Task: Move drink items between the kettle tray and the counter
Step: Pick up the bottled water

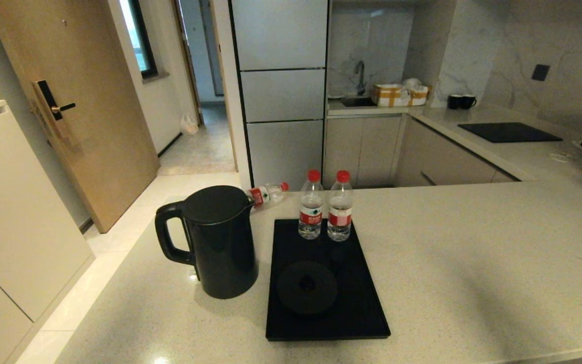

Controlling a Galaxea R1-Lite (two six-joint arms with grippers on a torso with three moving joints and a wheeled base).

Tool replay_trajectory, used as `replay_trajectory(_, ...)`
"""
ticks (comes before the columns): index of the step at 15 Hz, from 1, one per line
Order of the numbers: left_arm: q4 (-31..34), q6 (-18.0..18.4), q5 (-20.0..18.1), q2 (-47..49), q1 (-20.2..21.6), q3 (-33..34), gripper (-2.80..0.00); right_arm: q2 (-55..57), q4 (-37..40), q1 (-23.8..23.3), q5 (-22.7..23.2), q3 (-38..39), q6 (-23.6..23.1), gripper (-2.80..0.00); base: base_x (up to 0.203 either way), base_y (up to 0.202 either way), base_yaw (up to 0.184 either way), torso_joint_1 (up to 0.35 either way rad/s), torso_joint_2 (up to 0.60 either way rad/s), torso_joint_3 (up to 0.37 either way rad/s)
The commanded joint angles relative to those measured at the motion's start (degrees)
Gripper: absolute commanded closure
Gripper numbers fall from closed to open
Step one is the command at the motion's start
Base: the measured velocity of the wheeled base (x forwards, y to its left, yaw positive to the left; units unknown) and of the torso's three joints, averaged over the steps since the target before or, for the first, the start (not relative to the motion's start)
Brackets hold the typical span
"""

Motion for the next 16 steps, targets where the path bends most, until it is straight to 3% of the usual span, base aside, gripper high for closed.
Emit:
replay_trajectory(1,0.0,0.0,0.0,0.1,0.0,0.0,0.0,0.1,0.0,0.0,0.0,0.0,0.0,0.0,0.0,0.0,0.0,0.0,0.0,0.0)
replay_trajectory(6,0.0,0.0,0.0,0.1,0.0,0.1,0.0,0.1,0.0,0.0,0.0,0.0,0.0,0.0,0.0,0.0,0.0,0.017,-0.01,0.018)
replay_trajectory(12,0.0,0.0,0.0,0.0,0.0,0.0,0.0,0.1,0.0,0.0,0.0,0.0,0.0,0.0,0.0,0.0,0.0,0.259,-0.09,0.153)
replay_trajectory(16,0.0,0.0,0.0,0.1,0.0,0.1,0.0,0.1,0.0,0.0,0.0,0.0,-0.1,0.0,0.0,0.0,0.0,0.048,-0.02,0.027)
